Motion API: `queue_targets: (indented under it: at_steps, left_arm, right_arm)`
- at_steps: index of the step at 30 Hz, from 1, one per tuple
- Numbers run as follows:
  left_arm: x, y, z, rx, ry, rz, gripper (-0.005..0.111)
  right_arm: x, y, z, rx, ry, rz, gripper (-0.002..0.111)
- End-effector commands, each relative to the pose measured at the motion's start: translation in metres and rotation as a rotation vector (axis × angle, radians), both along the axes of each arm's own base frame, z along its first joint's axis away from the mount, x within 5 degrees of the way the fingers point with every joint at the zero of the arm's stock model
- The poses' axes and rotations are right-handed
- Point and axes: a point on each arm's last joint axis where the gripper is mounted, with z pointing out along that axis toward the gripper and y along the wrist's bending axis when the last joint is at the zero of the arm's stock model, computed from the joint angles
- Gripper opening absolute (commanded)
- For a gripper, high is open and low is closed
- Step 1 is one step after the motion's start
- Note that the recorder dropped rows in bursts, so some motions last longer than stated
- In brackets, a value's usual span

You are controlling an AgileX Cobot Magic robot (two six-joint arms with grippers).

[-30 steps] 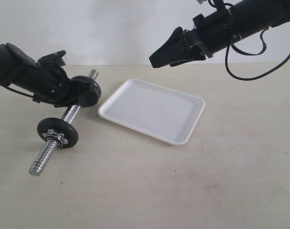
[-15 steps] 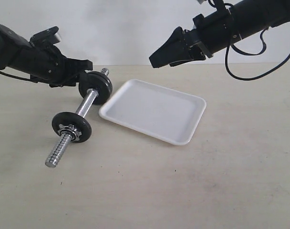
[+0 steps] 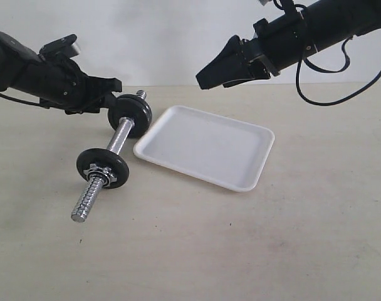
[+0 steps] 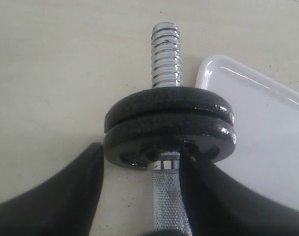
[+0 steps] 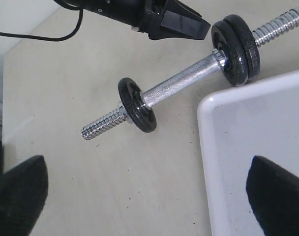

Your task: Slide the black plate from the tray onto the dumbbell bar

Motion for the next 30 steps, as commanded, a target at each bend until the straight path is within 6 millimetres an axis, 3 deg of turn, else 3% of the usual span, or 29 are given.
queue_targets:
  at_steps: [1,15,18,20,21,22,25,27,30]
  left_arm:
    - [0.001,0.001,0.002,-0.002,-0.009,0.009,0.046]
    - [0.001,0.001,0.003,-0.003,-0.009,0.008,0.046]
    - [-0.002,0.000,0.015,-0.008,-0.027,-0.015,0.046]
    - [-0.007,0.001,0.038,0.026,-0.097,-0.064,0.046]
    - [-0.012,0.002,0.063,0.050,-0.170,-0.091,0.046]
    - [-0.014,0.002,0.075,0.059,-0.204,-0.099,0.046]
    - [-0.041,0.008,0.153,0.119,-0.437,-0.120,0.046]
    - [-0.059,0.014,0.190,0.134,-0.538,-0.104,0.046]
    - [-0.078,0.019,0.216,0.206,-0.615,-0.127,0.046]
  right_arm:
    - [-0.002,-0.001,0.009,0.007,-0.027,0.005,0.105]
    - [-0.002,-0.001,0.009,0.013,-0.008,-0.006,0.105]
    - [-0.002,0.000,0.013,0.042,0.060,-0.052,0.105]
    - [-0.006,-0.001,0.024,0.050,0.039,-0.055,0.105]
    - [-0.011,-0.002,0.035,0.054,0.002,-0.049,0.105]
    - [-0.014,-0.002,0.042,0.056,-0.022,-0.045,0.105]
    - [-0.038,-0.006,0.087,0.075,-0.150,-0.035,0.105]
    - [-0.056,-0.009,0.114,0.083,-0.237,-0.026,0.105]
    - [-0.078,-0.013,0.139,0.068,-0.332,-0.015,0.105]
